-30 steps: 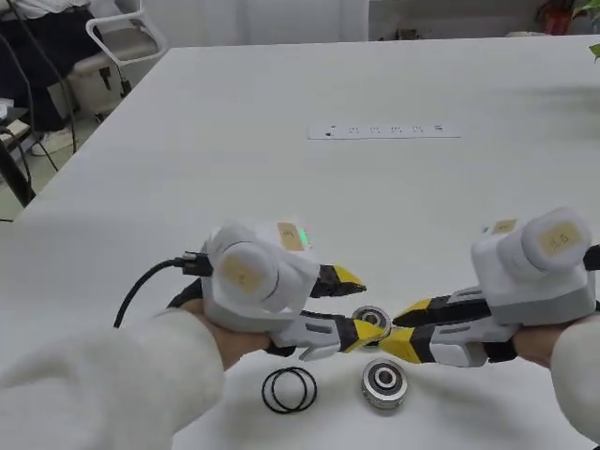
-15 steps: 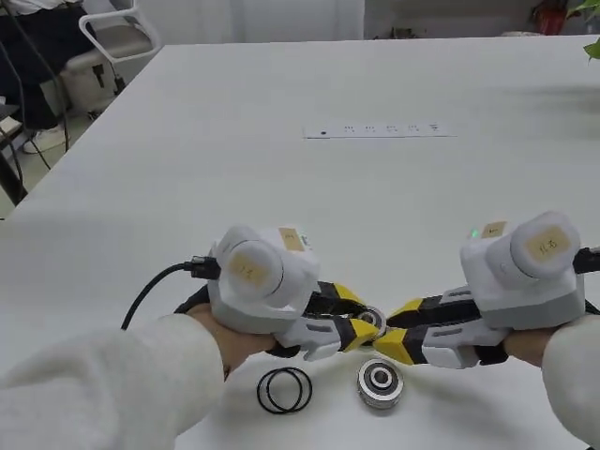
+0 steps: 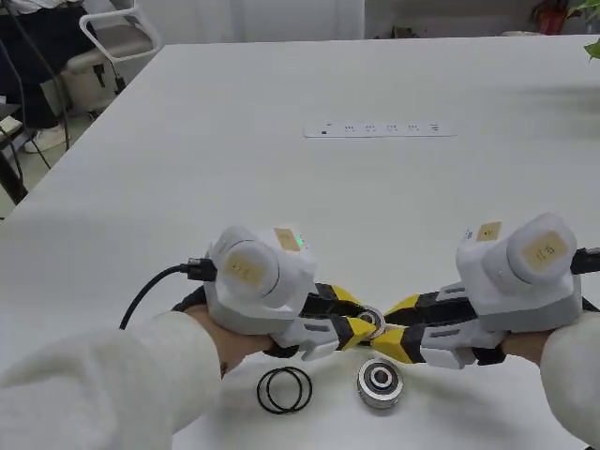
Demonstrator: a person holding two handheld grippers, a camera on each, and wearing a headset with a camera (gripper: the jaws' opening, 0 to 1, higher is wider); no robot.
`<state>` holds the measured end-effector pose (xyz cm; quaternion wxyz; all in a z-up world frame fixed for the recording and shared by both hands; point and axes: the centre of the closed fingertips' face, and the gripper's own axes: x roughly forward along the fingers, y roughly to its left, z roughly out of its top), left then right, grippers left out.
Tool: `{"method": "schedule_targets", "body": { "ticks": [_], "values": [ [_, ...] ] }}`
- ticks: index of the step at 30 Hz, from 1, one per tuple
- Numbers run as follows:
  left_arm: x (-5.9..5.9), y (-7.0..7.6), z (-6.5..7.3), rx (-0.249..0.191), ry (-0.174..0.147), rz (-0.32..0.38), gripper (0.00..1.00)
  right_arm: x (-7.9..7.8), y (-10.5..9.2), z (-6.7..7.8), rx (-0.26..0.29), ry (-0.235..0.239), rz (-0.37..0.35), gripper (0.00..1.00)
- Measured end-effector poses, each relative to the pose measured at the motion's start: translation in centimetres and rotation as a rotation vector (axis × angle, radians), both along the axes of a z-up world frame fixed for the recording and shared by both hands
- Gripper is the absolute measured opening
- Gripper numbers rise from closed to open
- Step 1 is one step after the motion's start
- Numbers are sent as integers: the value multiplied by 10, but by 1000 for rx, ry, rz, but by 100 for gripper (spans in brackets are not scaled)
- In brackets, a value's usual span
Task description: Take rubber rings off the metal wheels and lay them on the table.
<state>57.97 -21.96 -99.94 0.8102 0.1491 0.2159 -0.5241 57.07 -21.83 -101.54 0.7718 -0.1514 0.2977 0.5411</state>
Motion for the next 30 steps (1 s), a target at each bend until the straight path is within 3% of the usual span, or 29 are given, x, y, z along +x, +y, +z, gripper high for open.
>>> {"method": "schedule_targets", "body": {
  "ticks": [7,8,9,10,15,18,22,24,25,27,30],
  "values": [
    [0,0,0,-4,-1,2,14,0,-3,-2,-31,-18,19,11],
    [0,0,0,-5,0,2,14,1,-9,-6,-79,-47,31,5],
    [0,0,0,-6,0,3,14,-1,-4,-3,-48,-44,37,5],
    [0,0,0,-6,0,4,14,-1,-5,-4,-51,-25,21,5],
    [0,0,0,-6,0,2,14,1,-7,-3,-78,-49,26,1],
    [-1,1,0,-4,-2,-3,14,6,-12,-3,-89,-56,-6,0],
    [-2,1,0,1,-6,-5,14,8,-13,-3,-67,-4,-51,0],
    [-2,1,-1,2,-7,-5,14,8,-14,-3,-38,70,-117,0],
    [-2,1,-1,3,-6,-6,14,9,-14,-2,-7,140,-175,0],
    [-2,1,-1,3,-7,-6,14,12,-15,0,42,210,-234,0],
    [-3,2,-1,2,-6,-7,13,13,-15,2,65,228,-250,0]
  ]
}}
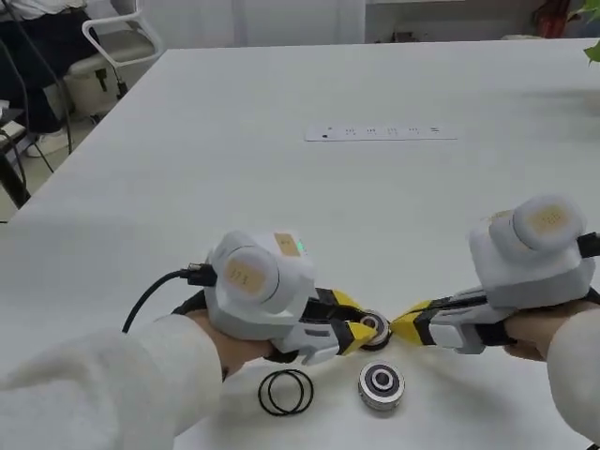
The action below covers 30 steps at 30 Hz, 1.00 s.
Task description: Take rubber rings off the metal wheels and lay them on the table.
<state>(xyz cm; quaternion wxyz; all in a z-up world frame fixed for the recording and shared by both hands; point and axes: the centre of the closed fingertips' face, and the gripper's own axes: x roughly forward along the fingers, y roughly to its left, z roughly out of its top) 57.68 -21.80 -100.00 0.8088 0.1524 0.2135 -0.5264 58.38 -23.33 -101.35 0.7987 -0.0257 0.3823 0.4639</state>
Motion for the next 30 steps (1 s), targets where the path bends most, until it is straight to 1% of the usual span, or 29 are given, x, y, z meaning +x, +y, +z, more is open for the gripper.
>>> {"method": "schedule_targets", "body": {
  "ticks": [1,2,3,4,6,7,8,9,11,15,18,20,30],
  "values": [
    [0,0,0,0,1,0,13,-1,2,3,27,24,-24,0],
    [0,0,0,-1,3,1,13,-1,3,4,42,44,-41,0],
    [0,0,0,-2,3,2,13,-2,3,4,55,89,-75,0],
    [0,0,0,-3,5,3,13,-2,2,3,59,113,-92,0],
    [0,1,0,1,0,3,13,-1,4,5,63,105,-88,0],
    [-1,1,0,7,-11,0,13,-2,6,8,73,103,-86,0],
    [-1,1,0,9,-14,-1,13,-3,6,8,65,104,-86,0],
    [-1,1,0,10,-13,0,13,-5,9,10,69,103,-81,0],
    [-1,1,0,14,-14,0,13,-5,9,10,47,87,-73,0],
    [0,2,0,17,-18,0,13,-6,11,11,38,84,-70,0],
    [-1,3,0,18,-27,-4,13,-8,12,13,27,66,-56,0],
    [-1,3,0,17,-26,-3,13,-7,13,13,22,59,-49,0],
    [-1,3,0,9,-24,-3,13,-9,15,15,32,60,-36,0]
  ]
}}
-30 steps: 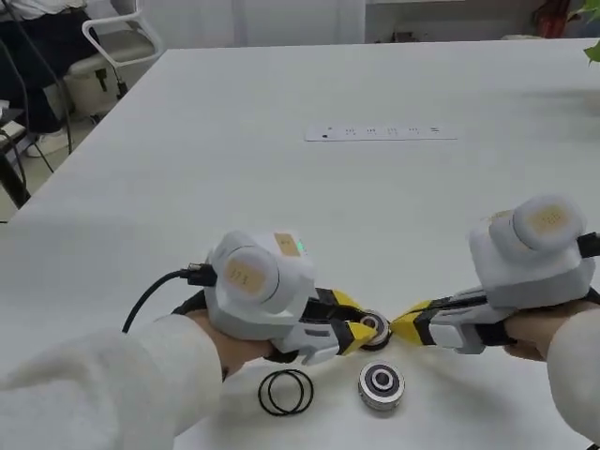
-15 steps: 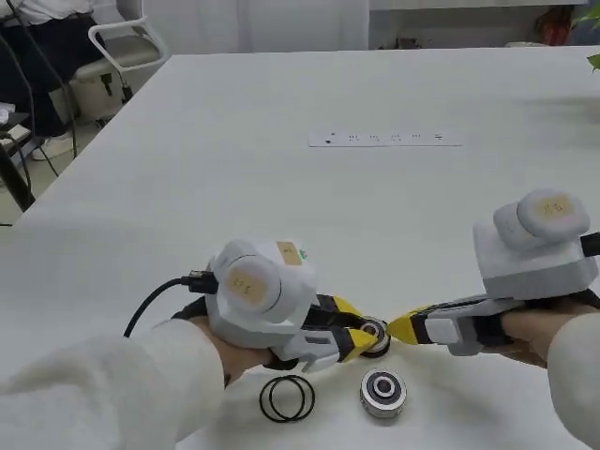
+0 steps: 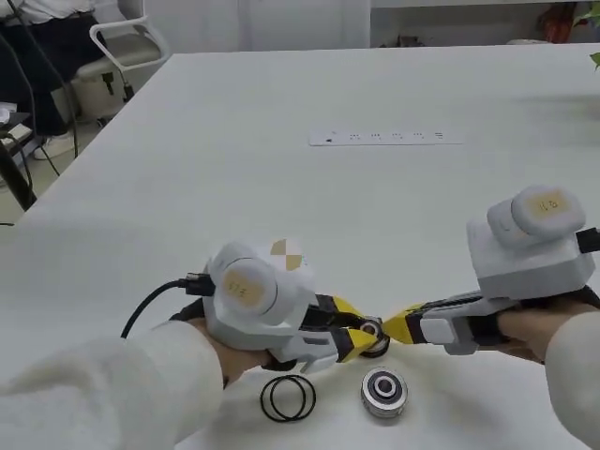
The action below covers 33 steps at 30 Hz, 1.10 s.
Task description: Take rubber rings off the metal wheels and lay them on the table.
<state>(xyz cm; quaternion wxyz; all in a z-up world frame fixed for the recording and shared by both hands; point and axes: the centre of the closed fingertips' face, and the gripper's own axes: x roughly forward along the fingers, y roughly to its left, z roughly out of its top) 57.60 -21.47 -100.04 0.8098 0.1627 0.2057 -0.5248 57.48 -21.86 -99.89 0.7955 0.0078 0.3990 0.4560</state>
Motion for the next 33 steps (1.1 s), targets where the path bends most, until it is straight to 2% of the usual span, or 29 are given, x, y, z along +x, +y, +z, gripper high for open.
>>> {"method": "schedule_targets", "body": {
  "ticks": [17,20,22,23,24,27,31,33],
  "values": [
    [0,0,0,-4,1,2,13,-2,4,4,23,-8,23,0],
    [0,0,0,-5,1,2,13,-2,5,3,17,-22,36,0],
    [0,0,0,-5,0,1,13,-3,6,5,33,-14,39,0],
    [0,0,0,-5,-1,1,13,-1,10,11,79,-18,26,0],
    [0,0,0,-6,-1,1,13,0,11,16,103,-12,17,0],
    [0,0,0,-15,3,9,13,2,9,16,78,-27,11,0],
    [0,0,1,-31,8,22,14,1,4,7,55,-4,1,0],
    [0,-2,1,-15,-7,13,14,1,3,6,50,-3,0,0]
  ]
}}
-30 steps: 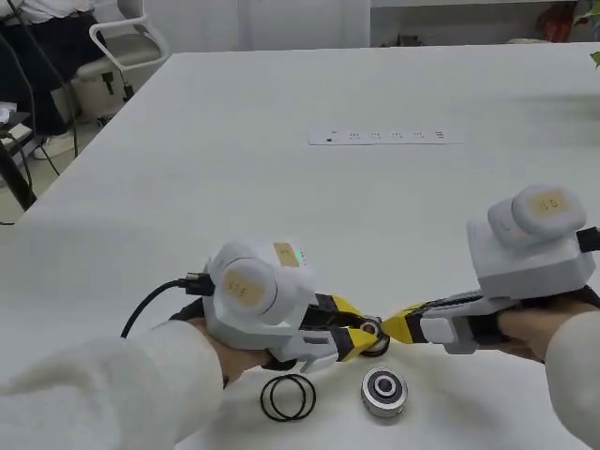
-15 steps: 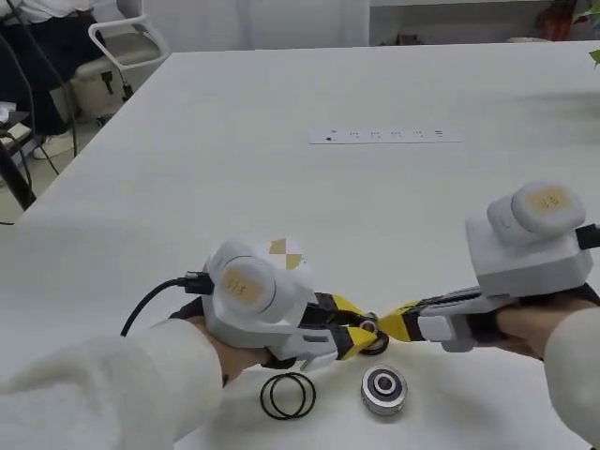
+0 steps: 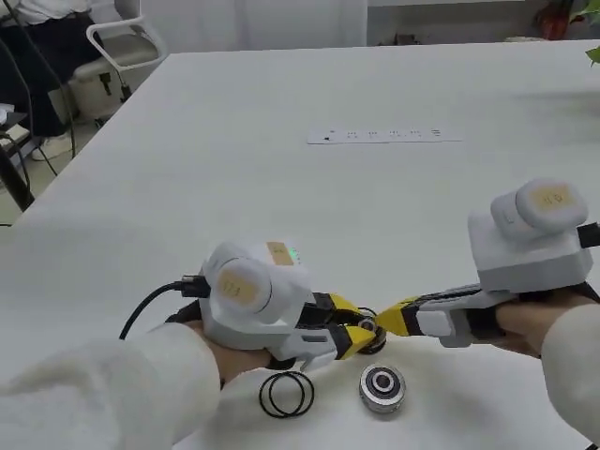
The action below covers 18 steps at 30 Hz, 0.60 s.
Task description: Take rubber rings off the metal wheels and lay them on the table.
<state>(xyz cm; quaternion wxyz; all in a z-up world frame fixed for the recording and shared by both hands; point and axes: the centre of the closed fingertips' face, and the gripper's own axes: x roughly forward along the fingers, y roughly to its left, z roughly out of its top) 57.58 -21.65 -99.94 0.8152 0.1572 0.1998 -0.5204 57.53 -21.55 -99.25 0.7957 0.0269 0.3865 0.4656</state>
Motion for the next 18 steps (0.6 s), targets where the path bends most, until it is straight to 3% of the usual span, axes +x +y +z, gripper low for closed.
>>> {"method": "schedule_targets", "body": {
  "ticks": [5,8,11,18],
  "values": [
    [0,-1,0,26,-6,-13,14,-3,0,-3,-10,5,11,0],
    [0,-1,2,53,-28,-32,14,-2,0,-3,-10,7,9,0],
    [-3,-1,5,51,-18,-43,19,-1,-1,-3,-8,11,5,0],
    [-8,-2,19,56,-32,-72,29,1,-2,-2,-1,11,-10,0]
  ]
}}
